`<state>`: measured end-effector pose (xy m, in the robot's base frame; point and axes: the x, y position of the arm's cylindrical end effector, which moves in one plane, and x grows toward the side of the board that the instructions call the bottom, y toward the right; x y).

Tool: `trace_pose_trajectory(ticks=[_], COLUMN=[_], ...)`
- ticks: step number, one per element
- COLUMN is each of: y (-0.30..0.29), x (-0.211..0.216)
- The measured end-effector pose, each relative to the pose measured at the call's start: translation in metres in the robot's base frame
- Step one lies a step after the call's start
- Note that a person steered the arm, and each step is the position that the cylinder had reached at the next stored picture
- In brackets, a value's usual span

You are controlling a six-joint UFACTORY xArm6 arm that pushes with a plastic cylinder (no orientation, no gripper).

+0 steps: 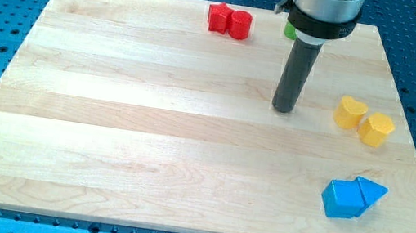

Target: Move your arm towards the red circle

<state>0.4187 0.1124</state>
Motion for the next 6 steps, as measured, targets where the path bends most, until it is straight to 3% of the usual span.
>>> trace_pose_trajectory(ticks=[1, 3, 4, 6], y=[0.0, -0.001, -0.009, -0.073], x=[0.001, -0.117, -0.146, -0.174])
